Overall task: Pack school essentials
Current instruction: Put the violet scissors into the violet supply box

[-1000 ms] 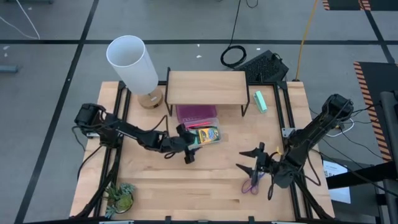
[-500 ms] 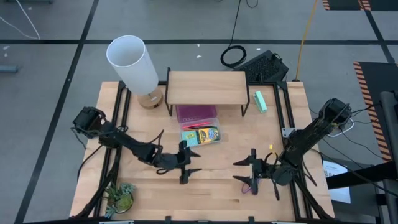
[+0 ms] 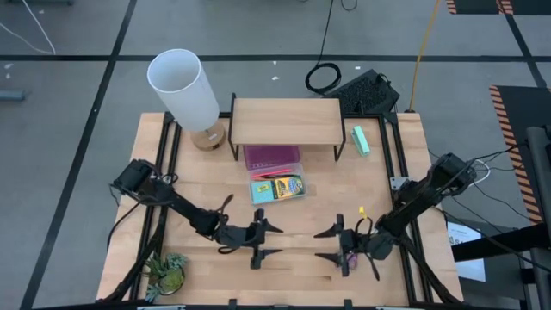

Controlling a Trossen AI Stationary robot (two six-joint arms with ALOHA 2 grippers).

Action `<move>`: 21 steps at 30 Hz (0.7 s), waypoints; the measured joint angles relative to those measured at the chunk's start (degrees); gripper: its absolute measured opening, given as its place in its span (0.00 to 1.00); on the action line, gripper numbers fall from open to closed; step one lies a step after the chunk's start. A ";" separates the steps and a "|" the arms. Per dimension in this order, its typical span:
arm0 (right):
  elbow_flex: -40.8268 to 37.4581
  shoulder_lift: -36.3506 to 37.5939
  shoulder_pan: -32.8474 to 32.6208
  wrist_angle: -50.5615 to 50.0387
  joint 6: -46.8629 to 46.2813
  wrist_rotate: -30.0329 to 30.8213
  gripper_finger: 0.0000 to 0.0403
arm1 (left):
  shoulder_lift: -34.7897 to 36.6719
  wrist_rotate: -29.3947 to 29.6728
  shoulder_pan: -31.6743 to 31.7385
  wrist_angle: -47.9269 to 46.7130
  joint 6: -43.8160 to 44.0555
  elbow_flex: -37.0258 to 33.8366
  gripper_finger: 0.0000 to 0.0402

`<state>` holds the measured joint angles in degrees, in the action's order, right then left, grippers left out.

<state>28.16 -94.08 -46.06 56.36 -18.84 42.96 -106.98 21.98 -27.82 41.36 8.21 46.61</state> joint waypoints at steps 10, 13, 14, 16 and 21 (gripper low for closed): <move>0.02 -4.59 -0.66 -1.15 -9.31 -4.04 0.62 | -4.56 -7.42 3.57 10.97 -5.33 0.00 0.70; 0.02 -1.71 -1.39 -5.31 -9.36 -2.51 0.62 | -4.52 -8.93 4.21 11.04 -4.69 0.00 0.70; 0.06 0.10 -1.43 -7.47 -9.03 -2.58 0.62 | -4.52 -8.94 4.21 10.97 -4.54 0.00 0.70; 0.17 4.19 -1.42 -15.56 -9.08 -2.91 0.62 | -4.52 -8.97 3.91 10.99 -4.62 0.00 0.70; 1.68 16.27 -1.02 -46.05 -14.42 -11.03 0.62 | -4.52 -9.10 3.00 9.06 -4.82 0.00 0.70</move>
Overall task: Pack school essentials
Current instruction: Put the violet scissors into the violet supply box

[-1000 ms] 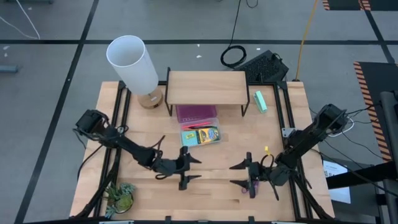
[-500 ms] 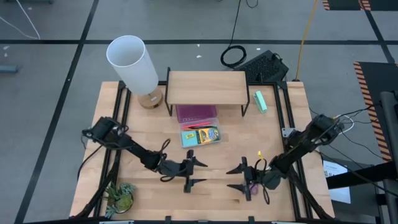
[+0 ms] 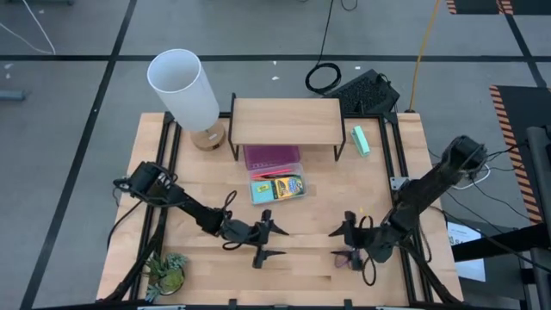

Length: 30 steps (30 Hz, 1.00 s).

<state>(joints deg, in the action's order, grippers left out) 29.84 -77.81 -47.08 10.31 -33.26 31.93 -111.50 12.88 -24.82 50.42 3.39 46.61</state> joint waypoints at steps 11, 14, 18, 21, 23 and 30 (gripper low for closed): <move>2.34 11.76 0.61 -37.49 -6.43 -21.13 0.62 | 0.00 0.03 -0.98 -1.04 1.63 0.00 0.70; 2.34 11.30 0.48 -39.58 -9.24 -23.11 0.62 | 0.00 0.07 -1.04 -1.32 2.71 0.00 0.70; 2.34 10.67 0.47 -37.27 -8.25 -23.17 0.62 | 0.02 0.11 -1.09 -1.57 3.11 0.00 0.70; 2.34 9.84 0.47 -36.26 -6.25 -23.02 0.62 | 0.02 0.15 -1.21 -2.40 3.18 0.00 0.70; 2.34 8.70 0.47 -36.27 -5.44 -23.04 0.62 | 0.02 0.18 -1.38 -2.83 3.39 0.00 0.70; 2.47 2.41 0.44 -33.99 -4.35 -24.71 0.62 | 0.03 0.20 -2.33 -3.59 3.07 0.00 0.70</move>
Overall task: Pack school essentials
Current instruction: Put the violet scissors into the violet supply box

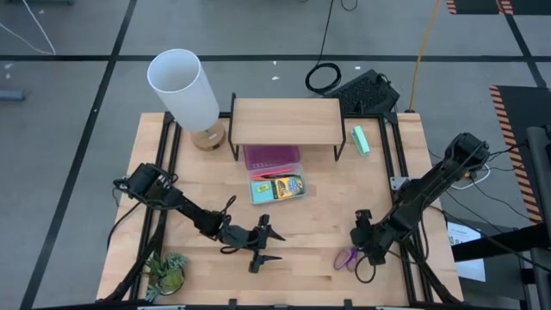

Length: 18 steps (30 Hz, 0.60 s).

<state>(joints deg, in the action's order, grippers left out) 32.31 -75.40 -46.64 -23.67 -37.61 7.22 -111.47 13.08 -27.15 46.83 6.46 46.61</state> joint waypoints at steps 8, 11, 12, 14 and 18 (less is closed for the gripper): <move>0.05 -3.79 -1.35 2.62 -0.49 -0.84 0.58 | 0.01 0.00 -0.05 -0.28 -0.17 0.00 0.70; 0.01 -3.85 -1.56 2.56 -2.64 3.94 0.53 | 0.01 0.02 -0.05 -0.28 -0.22 0.00 0.70; -0.02 -3.86 -1.64 3.13 -3.14 6.39 0.51 | 0.01 0.02 0.03 -0.28 -0.24 0.00 0.70; -0.13 -3.85 -1.22 4.87 -3.51 13.11 0.49 | 0.01 0.02 0.15 -0.28 -0.27 0.00 0.70; -0.50 -4.09 0.12 12.96 -1.28 23.54 0.47 | 0.01 0.15 0.50 -0.22 -0.28 0.00 0.70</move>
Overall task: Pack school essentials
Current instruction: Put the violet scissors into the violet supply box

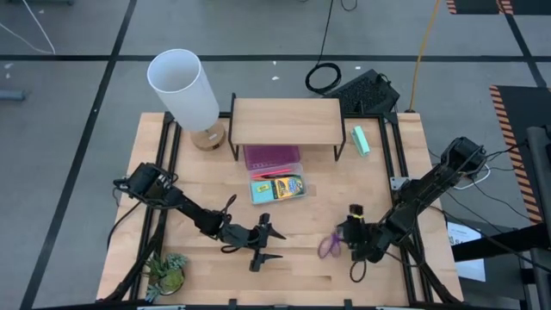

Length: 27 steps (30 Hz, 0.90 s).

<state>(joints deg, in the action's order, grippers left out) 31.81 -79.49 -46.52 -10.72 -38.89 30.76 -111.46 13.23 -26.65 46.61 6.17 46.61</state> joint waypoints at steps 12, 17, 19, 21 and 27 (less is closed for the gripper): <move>0.22 0.24 2.92 3.02 14.36 0.15 0.61 | 0.00 0.04 0.15 0.20 0.00 0.00 0.70; 0.25 0.27 4.63 -0.09 11.05 -3.09 0.65 | 0.02 0.04 0.15 0.17 0.02 0.00 0.70; 0.28 0.27 4.56 -2.82 10.02 -4.89 0.66 | 0.02 0.04 0.15 0.17 0.02 0.00 0.70; 0.28 0.27 4.09 -5.84 9.79 -5.87 0.66 | 0.02 0.04 0.01 0.15 0.02 0.00 0.70; 0.33 0.04 3.23 -8.75 4.12 -6.84 0.66 | 0.02 0.02 -0.07 -0.04 0.09 0.00 0.70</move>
<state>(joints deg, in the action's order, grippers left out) 32.14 -79.44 -43.29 -19.47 -34.77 23.92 -111.44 13.26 -26.72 46.57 6.27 46.61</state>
